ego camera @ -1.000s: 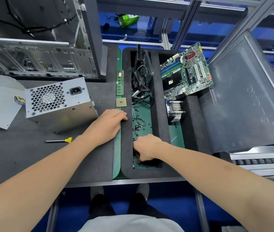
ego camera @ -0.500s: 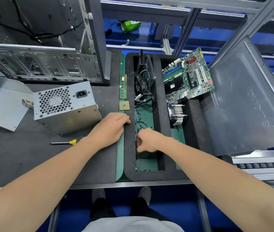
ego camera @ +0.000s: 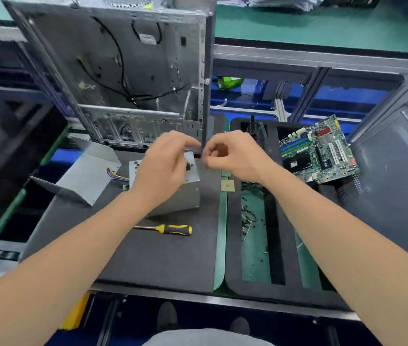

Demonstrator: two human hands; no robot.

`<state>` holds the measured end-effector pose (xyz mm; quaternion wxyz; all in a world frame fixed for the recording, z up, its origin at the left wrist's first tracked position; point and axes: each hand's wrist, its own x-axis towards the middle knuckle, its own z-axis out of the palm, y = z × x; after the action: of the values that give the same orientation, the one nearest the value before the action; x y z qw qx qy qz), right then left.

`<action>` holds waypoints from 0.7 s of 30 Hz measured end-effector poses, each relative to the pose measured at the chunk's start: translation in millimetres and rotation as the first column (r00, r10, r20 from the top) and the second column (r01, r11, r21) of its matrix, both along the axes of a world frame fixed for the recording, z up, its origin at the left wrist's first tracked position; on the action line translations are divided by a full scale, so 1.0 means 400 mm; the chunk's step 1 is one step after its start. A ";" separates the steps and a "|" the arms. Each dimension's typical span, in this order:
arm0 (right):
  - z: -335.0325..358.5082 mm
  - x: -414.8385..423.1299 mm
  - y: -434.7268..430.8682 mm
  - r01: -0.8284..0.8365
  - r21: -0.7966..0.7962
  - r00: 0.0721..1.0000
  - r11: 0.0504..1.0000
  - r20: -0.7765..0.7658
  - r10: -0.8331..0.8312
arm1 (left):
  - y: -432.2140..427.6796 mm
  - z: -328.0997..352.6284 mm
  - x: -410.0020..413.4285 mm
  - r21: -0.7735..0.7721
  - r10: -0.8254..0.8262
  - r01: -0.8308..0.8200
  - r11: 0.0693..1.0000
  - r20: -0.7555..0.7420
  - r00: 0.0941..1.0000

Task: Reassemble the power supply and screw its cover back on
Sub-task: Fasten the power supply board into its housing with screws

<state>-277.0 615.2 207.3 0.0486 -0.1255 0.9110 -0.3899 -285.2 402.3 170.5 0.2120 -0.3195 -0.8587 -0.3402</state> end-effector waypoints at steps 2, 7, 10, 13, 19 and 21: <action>0.011 -0.008 -0.074 -0.103 0.016 0.995 0.995 -0.004 0.103 | -0.063 0.010 -0.052 -0.049 0.134 -0.129 0.990 0.125 0.983; -0.012 -0.025 -0.182 -0.237 0.182 0.971 0.954 0.032 0.235 | -0.143 -0.054 -0.093 -0.289 0.175 -0.039 0.957 0.460 0.870; -0.020 -0.033 -0.187 -0.240 0.235 0.971 0.942 0.070 0.230 | -0.144 -0.078 -0.072 -0.311 0.212 -0.092 0.946 0.378 0.901; -0.011 -0.039 -0.179 -0.260 0.266 0.965 0.928 0.115 0.237 | -0.143 -0.082 -0.073 -0.321 0.213 -0.094 0.942 0.360 0.908; 0.002 -0.032 -0.190 -0.271 0.349 0.962 0.897 0.117 0.246 | -0.144 -0.082 -0.077 -0.296 0.190 -0.077 0.952 0.374 0.908; 0.002 -0.026 -0.198 -0.273 0.384 0.962 0.882 0.090 0.259 | -0.145 -0.085 -0.077 -0.287 0.189 -0.081 0.954 0.369 0.910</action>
<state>-287.3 536.0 208.1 0.1422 -0.2298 0.9436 -0.1913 -316.2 344.4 136.6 0.0140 -0.2096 -0.9415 -0.2635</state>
